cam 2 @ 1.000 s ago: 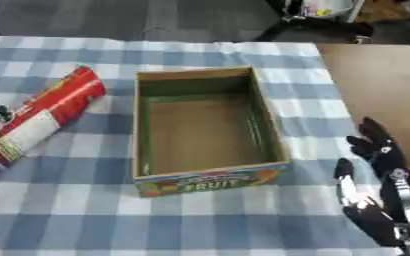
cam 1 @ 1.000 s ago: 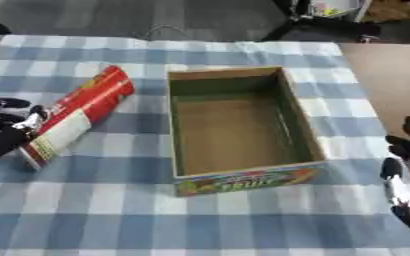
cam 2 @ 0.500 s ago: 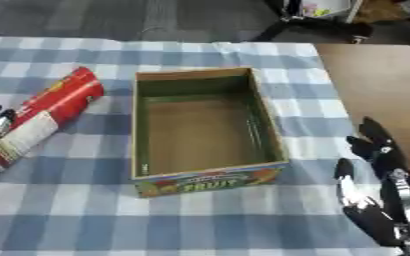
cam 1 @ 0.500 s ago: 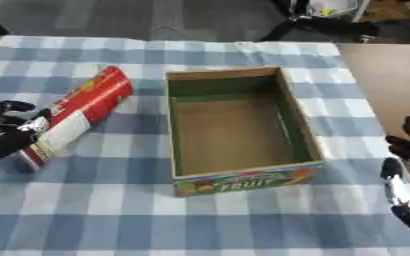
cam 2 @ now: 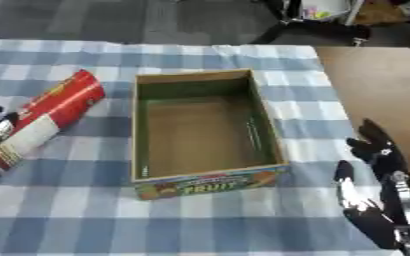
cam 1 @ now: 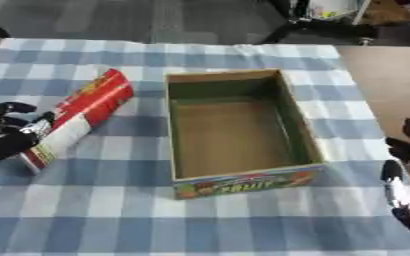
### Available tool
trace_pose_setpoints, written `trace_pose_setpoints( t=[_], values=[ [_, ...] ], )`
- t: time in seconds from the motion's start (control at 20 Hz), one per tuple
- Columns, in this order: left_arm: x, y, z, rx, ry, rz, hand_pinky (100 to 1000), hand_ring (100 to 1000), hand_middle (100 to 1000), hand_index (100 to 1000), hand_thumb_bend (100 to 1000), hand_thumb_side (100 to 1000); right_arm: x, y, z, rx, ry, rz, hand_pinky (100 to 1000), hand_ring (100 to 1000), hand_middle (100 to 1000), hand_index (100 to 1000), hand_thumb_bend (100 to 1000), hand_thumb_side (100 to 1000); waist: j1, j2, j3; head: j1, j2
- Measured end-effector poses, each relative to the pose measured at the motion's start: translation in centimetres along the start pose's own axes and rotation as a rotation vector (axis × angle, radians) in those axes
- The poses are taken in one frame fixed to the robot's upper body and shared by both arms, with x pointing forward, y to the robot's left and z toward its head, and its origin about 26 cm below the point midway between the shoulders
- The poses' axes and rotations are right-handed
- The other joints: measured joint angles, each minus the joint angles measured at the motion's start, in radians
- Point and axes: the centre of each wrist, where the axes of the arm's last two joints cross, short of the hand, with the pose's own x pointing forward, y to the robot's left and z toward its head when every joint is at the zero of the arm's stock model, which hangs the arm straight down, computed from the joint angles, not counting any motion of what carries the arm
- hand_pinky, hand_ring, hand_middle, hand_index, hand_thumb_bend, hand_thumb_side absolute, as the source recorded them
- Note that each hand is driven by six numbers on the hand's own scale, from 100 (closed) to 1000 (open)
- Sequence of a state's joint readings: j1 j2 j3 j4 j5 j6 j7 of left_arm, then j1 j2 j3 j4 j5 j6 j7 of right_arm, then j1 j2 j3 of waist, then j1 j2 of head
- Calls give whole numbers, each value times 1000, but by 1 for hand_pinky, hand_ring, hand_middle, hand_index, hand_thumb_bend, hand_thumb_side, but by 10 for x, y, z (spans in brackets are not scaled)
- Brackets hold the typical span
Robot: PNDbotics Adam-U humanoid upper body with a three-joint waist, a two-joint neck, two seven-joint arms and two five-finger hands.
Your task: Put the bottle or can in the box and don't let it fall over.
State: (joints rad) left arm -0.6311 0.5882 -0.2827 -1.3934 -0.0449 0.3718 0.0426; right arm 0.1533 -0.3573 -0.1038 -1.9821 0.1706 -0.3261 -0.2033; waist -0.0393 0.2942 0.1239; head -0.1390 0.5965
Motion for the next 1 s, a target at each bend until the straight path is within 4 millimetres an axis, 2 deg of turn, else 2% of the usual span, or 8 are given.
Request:
trace_pose_setpoints(
  t=[0.25,0.3,0.35,0.4,0.7,1.0],
  values=[
    [0,-2,2,-8,-1,5,842,767,791,767,236,509,0,0,0,0,1,0,864,863,1000,937,100,474,0,0,0,0,0],
    [1,-2,3,-7,0,11,836,761,787,761,221,560,0,0,0,1,1,0,865,863,1000,937,100,473,0,0,1,-1,0],
    [1,-2,4,-5,1,19,835,759,785,759,216,527,0,0,0,1,2,0,865,863,1000,937,100,475,0,0,2,-1,0],
    [3,-2,5,-2,-2,29,830,755,784,754,203,548,0,0,1,1,3,1,865,863,1000,937,100,476,0,0,4,-2,1],
    [20,8,16,28,-38,66,838,762,787,756,206,528,0,0,2,2,7,2,865,863,1000,937,100,477,0,-1,8,-5,6],
    [28,11,24,25,-41,54,841,763,787,757,217,511,-1,0,2,1,8,2,865,863,1000,937,100,477,0,-3,8,-8,8]
  ],
)
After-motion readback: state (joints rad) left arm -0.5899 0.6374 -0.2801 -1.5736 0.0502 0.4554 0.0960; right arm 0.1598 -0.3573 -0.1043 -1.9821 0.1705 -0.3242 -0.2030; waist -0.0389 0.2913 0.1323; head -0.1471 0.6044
